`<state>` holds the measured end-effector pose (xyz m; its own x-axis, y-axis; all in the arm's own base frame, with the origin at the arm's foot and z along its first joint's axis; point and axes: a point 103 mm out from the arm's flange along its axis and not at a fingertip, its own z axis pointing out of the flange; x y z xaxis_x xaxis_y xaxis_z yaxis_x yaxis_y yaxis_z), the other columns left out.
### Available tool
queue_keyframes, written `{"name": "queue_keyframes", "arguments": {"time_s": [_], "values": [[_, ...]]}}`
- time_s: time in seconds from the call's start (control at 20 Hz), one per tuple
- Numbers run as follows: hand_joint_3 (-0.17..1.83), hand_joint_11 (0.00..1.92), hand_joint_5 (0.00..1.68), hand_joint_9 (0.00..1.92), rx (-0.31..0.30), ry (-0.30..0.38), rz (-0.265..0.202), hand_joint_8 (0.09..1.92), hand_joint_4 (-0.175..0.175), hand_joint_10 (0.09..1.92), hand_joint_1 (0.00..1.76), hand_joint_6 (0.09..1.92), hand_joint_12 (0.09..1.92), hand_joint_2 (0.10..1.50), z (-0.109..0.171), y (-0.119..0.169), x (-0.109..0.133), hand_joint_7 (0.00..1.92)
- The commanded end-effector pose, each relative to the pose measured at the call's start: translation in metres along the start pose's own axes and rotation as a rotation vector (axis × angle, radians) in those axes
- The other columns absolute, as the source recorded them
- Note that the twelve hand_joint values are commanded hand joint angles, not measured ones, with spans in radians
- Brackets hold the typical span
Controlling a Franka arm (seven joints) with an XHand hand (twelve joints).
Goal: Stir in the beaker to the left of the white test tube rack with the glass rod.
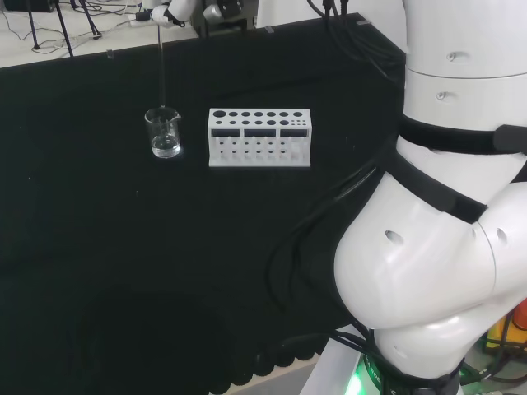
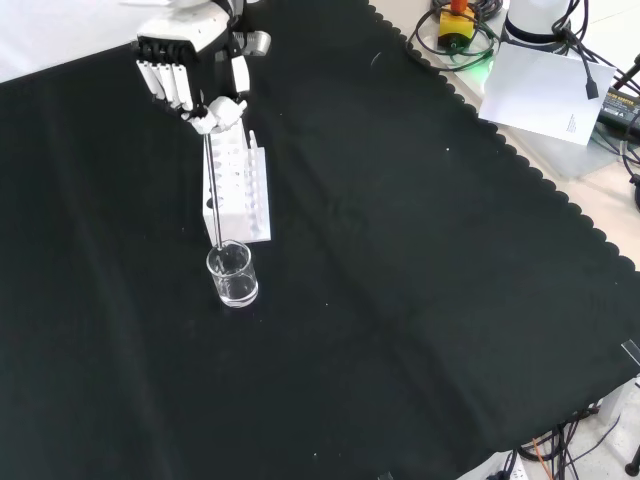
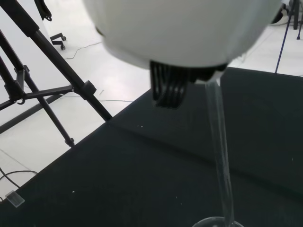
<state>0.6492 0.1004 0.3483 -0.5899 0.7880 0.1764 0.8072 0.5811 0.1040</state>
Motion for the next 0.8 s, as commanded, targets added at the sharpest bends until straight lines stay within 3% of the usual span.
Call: {"name": "queue_keyframes", "arguments": {"time_s": [0.05,0.8], "values": [[1.1,1.69,1.43,1.87,0.019,0.011,0.002,0.81,-0.175,0.55,1.35,0.39,0.72,0.36,0.014,0.003,-0.003,1.46],[1.1,1.69,1.43,1.87,0.101,0.033,-0.029,0.81,-0.175,0.55,1.35,0.39,0.72,0.36,0.072,0.012,-0.008,1.47]]}}
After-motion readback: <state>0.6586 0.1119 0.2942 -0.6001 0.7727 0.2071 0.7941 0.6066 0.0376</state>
